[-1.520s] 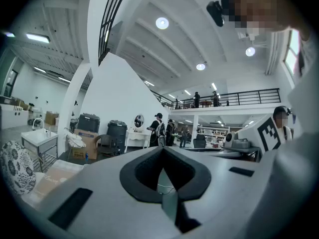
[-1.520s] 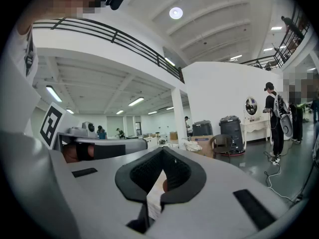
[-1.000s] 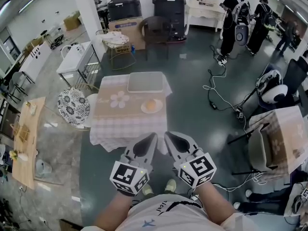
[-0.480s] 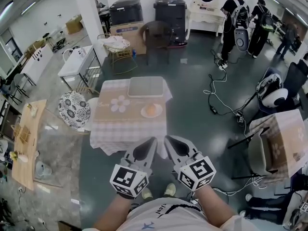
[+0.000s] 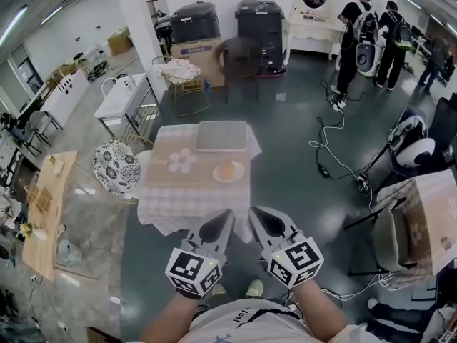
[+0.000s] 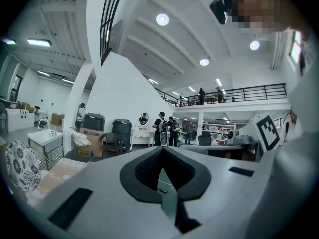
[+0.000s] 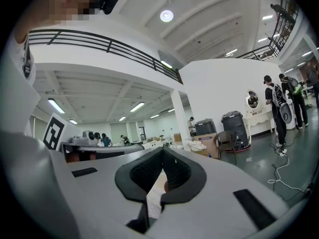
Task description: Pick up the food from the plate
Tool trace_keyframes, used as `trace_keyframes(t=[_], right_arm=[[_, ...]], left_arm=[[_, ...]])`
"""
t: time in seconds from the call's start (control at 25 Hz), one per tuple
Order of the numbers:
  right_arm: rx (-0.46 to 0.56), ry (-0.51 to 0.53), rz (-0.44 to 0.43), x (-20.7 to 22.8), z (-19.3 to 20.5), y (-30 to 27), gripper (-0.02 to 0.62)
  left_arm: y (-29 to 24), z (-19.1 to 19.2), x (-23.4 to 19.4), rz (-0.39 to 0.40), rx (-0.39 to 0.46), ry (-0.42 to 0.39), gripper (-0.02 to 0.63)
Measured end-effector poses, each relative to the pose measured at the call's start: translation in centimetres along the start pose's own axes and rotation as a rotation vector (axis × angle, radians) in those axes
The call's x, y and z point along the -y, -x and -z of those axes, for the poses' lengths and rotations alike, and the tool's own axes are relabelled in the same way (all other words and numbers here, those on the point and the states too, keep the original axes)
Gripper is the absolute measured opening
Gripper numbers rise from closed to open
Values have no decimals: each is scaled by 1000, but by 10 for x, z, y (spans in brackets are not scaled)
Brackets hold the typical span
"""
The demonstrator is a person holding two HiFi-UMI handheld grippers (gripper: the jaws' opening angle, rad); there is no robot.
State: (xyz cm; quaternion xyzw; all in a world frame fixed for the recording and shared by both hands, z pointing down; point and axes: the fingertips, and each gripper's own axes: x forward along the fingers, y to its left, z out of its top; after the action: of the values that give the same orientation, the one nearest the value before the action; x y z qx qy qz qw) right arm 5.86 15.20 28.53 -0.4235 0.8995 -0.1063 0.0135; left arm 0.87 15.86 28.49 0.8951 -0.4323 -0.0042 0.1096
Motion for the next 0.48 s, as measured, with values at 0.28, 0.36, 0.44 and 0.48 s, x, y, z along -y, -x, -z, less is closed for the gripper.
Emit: trace_keyframes(t=[0.28,0.36,0.44,0.48], right_arm=[[-2,-28,-11,17,7,4,12],[-4,-34,-15,19,9,0,12],[-5,-38,-17,22,9,-5,12],[-8,-41,-15,25,9,-7,12]], left_arm=[[-10,10,-1,-45,-26,-22,5],[-14,11,-4,-49,-32,-23,6],[-19,12,-6,-46,-35,-25,6],[-21,12,-8,-44,-36,-25,5]])
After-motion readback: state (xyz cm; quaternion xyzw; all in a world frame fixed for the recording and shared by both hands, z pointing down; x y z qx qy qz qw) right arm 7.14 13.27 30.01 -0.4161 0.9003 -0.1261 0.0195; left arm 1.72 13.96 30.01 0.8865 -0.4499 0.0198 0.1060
